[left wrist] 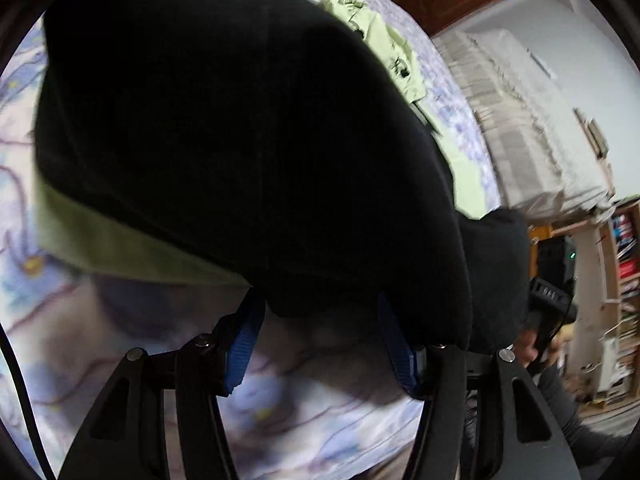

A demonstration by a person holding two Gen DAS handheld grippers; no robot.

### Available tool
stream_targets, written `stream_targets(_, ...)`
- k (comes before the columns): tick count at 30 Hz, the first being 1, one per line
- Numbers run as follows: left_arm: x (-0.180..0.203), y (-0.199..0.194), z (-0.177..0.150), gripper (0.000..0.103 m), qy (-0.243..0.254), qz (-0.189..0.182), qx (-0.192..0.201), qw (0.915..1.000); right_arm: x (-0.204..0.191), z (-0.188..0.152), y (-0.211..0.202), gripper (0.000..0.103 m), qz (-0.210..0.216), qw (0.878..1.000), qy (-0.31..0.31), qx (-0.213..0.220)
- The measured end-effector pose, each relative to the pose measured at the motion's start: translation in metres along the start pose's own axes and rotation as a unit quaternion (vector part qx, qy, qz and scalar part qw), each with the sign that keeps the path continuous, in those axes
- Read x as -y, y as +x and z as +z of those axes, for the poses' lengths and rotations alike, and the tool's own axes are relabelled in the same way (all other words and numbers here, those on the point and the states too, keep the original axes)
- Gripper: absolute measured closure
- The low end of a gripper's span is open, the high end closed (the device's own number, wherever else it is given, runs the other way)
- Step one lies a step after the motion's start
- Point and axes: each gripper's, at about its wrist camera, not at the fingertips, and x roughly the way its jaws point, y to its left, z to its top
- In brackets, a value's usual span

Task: Fold large clothes

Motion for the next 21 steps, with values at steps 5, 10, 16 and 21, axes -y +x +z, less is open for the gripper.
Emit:
stream_targets(5,0.005,-0.009,0.032,0.047,-0.025,-0.034,0.04,0.9983,-0.014,0.023,-0.002,0.058,0.037,0.999,-0.004,0.035)
stream_targets(10,-0.005,-0.014,0.08,0.047,-0.081,-0.043,0.09,0.9917,-0.013,0.072,0.0,0.058,0.023,0.995,0.018,0.092)
stream_targets(16,-0.032,-0.014,0.137,0.047,-0.143,0.017,0.142,0.9793,0.001,0.128,0.005,0.058,-0.026,0.987,0.062,0.144)
stream_targets(21,-0.03,-0.017,0.151,0.047,-0.104,0.069,0.136,0.9828,0.0,0.141,-0.014,0.056,-0.05,0.984,0.037,0.167)
